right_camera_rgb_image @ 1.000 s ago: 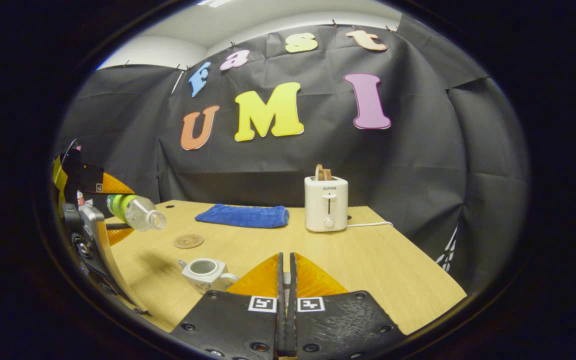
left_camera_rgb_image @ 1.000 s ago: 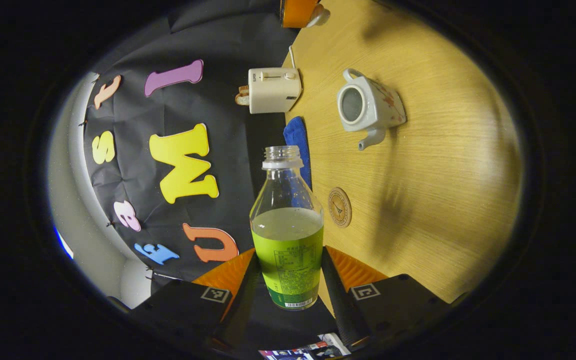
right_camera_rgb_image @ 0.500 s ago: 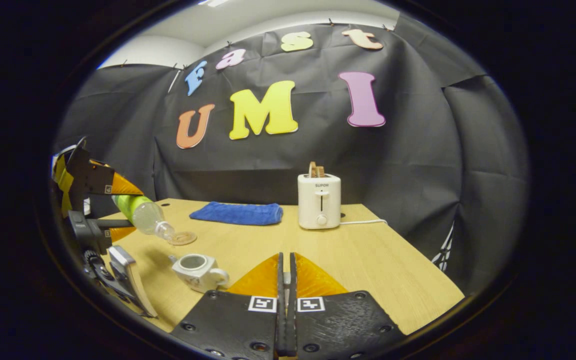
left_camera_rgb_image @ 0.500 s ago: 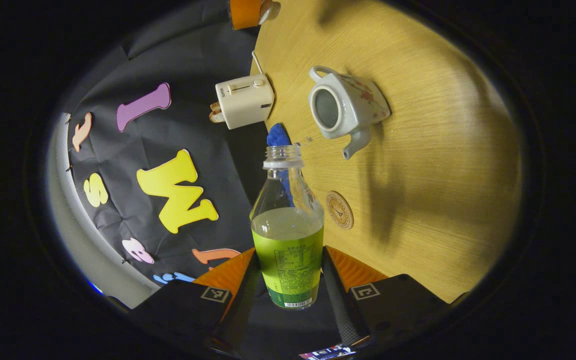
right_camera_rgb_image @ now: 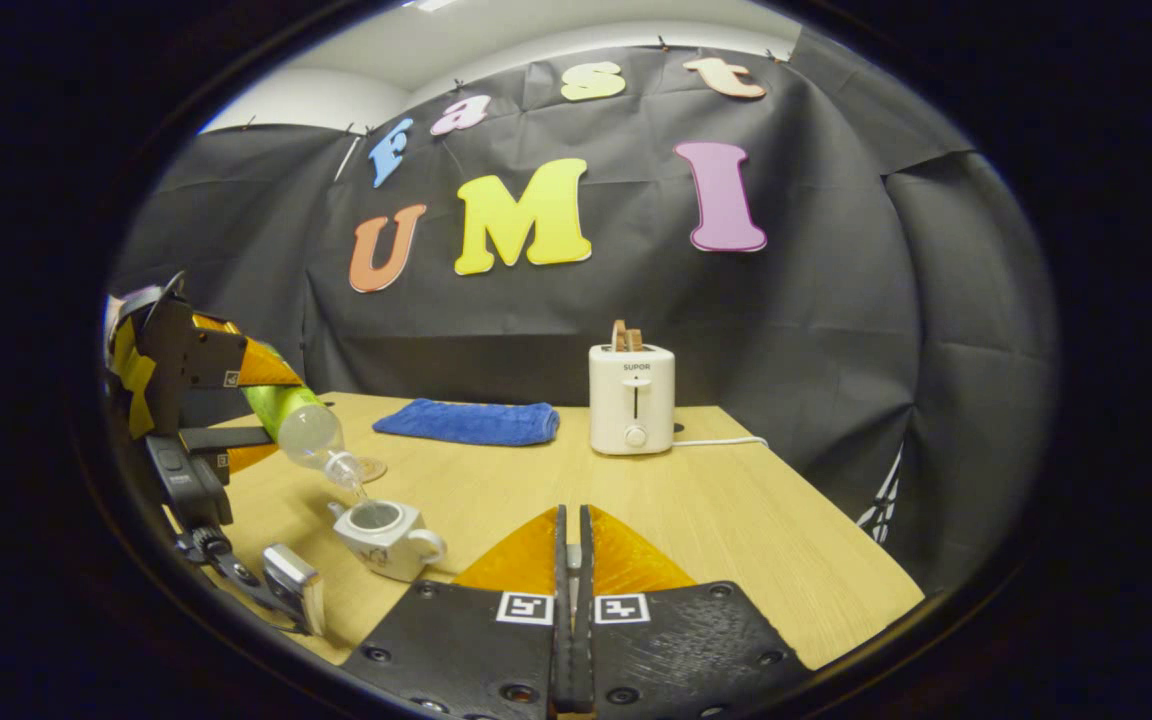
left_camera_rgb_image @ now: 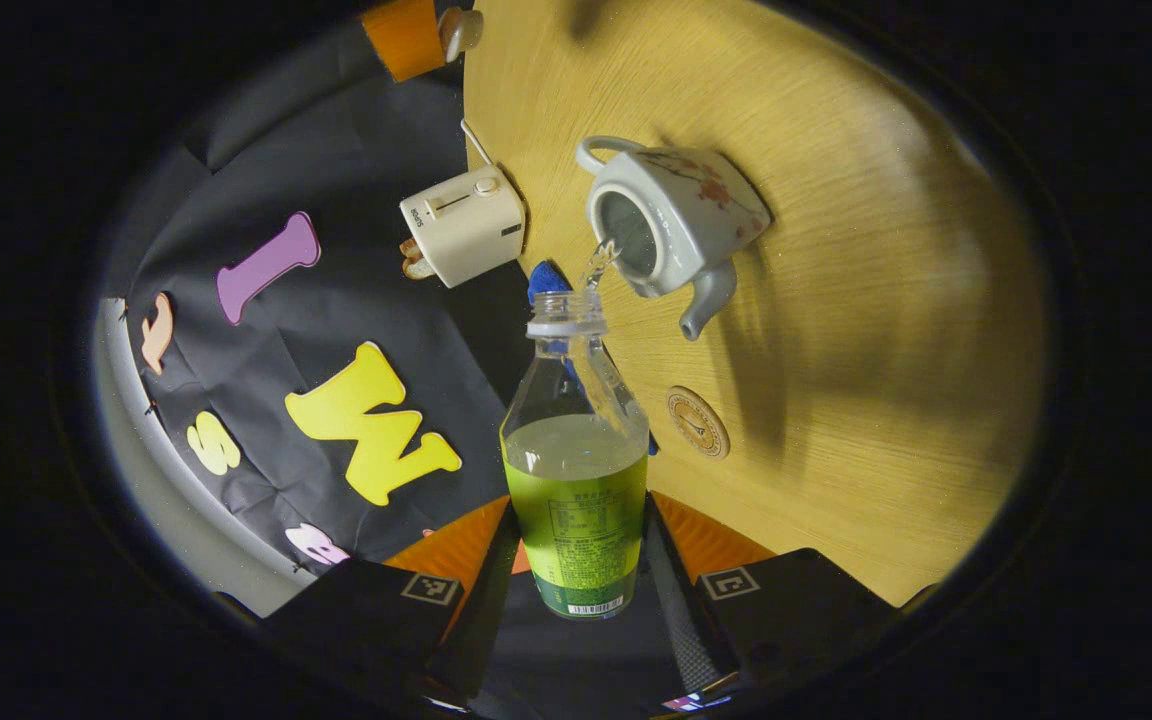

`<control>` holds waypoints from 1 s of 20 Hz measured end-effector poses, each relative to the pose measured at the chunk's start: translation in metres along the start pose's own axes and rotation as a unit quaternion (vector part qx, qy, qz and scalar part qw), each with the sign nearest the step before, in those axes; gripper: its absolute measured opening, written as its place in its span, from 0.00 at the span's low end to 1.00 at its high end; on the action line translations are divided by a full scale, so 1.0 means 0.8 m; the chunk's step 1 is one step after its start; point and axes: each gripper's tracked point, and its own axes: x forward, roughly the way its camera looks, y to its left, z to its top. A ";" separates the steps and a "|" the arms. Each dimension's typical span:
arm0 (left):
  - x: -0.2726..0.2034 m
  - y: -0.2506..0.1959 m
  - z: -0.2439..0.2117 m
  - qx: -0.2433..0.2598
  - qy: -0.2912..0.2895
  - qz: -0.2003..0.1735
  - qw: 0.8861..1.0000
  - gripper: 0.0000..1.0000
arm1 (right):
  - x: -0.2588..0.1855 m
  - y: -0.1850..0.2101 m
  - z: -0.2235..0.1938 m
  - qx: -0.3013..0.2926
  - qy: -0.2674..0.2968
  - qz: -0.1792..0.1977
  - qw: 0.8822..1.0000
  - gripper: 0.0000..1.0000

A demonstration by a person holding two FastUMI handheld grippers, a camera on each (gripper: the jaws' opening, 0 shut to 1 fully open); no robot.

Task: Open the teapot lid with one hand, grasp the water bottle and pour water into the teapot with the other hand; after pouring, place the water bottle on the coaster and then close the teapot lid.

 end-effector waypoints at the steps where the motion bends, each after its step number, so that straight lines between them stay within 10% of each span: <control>1: 0.001 0.004 0.000 0.006 0.001 0.007 1.000 0.72 | -0.001 0.000 -0.001 0.001 0.001 0.001 1.000 0.00; 20: -0.002 0.036 0.003 0.099 0.002 0.051 0.994 0.72 | -0.006 -0.002 0.002 -0.001 -0.005 0.001 1.000 0.01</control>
